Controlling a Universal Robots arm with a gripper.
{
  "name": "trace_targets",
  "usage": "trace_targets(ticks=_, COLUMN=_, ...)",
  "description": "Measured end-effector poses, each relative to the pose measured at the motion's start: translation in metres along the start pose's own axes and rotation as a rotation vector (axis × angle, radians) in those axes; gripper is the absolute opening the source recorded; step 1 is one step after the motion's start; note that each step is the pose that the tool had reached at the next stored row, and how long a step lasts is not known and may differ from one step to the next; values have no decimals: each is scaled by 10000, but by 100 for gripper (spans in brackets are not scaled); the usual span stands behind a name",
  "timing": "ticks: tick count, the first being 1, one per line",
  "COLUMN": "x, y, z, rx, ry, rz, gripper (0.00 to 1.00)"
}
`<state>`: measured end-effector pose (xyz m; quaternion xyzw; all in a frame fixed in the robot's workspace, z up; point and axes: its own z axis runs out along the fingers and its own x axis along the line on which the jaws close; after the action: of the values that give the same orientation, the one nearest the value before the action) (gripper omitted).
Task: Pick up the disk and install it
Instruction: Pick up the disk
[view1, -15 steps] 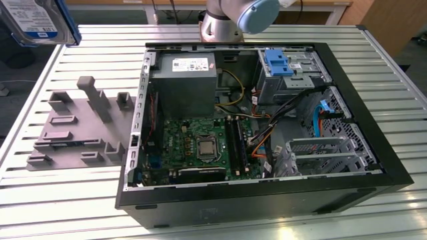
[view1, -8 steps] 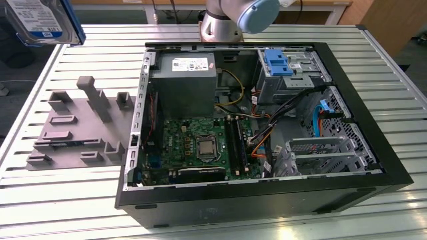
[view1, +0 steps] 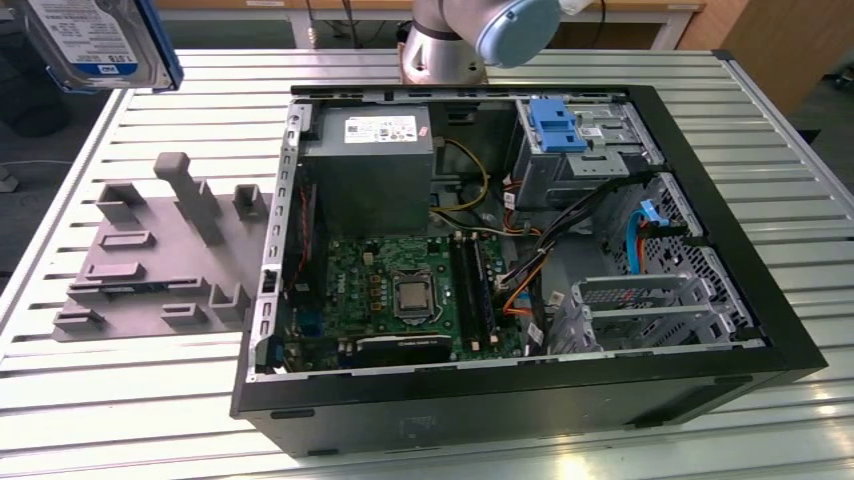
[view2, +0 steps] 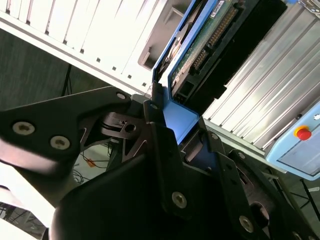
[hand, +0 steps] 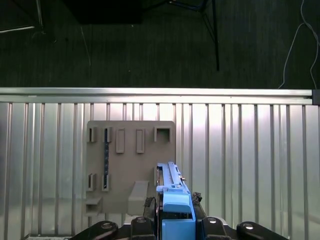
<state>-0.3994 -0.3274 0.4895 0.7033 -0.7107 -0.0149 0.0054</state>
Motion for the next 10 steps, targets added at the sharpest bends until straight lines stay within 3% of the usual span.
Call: trace_targets(ticks=10, x=-2, y=-163, z=-4, rx=0, ry=0, rz=0, gripper=37)
